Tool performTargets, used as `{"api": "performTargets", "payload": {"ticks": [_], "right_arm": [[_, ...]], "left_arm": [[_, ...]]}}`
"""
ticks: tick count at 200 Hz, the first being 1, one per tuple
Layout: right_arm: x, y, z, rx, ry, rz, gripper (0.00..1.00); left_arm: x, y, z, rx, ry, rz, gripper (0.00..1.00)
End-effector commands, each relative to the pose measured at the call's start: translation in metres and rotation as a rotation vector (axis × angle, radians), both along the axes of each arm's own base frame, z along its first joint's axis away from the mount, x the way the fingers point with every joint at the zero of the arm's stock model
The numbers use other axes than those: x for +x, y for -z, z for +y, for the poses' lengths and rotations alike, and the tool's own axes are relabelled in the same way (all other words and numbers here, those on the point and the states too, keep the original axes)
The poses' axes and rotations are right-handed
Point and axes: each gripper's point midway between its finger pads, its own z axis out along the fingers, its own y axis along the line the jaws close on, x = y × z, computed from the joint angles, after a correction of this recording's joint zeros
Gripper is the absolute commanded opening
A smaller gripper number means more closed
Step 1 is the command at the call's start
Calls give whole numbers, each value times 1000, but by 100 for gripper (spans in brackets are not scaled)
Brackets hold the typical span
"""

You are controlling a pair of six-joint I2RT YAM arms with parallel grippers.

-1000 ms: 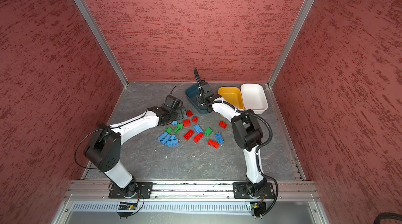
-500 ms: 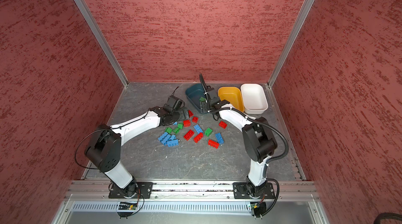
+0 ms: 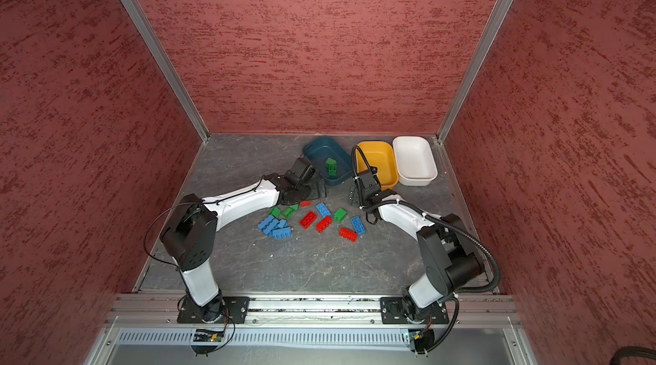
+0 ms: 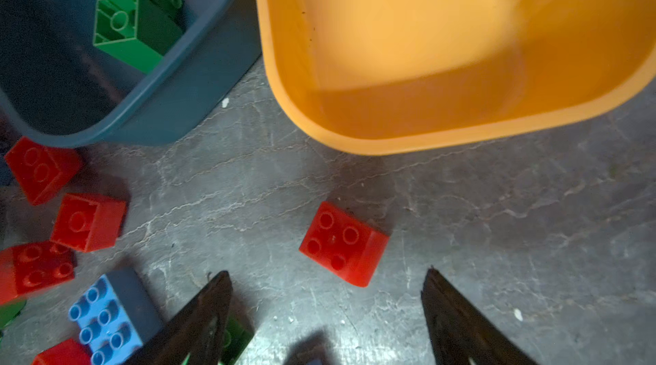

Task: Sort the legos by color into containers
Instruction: 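Grasp a red brick with the right gripper while the left gripper moves toward the pile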

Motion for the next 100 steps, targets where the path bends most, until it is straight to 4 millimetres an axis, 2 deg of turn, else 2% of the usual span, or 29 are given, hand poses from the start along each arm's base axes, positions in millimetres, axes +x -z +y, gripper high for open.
{"api": "performTargets", "payload": {"ticks": [1, 23, 58, 100], "right_arm": [[10, 8, 7, -3, -97, 0, 84], [18, 17, 7, -52, -203, 31, 83], [25, 31, 26, -41, -358, 90, 80], [2, 41, 37, -40, -425, 174, 73]], "left_arm": [[2, -7, -3, -7, 2, -5, 99], [2, -5, -1, 4, -1, 0, 99], [3, -2, -1, 14, -6, 8, 99], [4, -2, 1, 24, -13, 6, 99]]}}
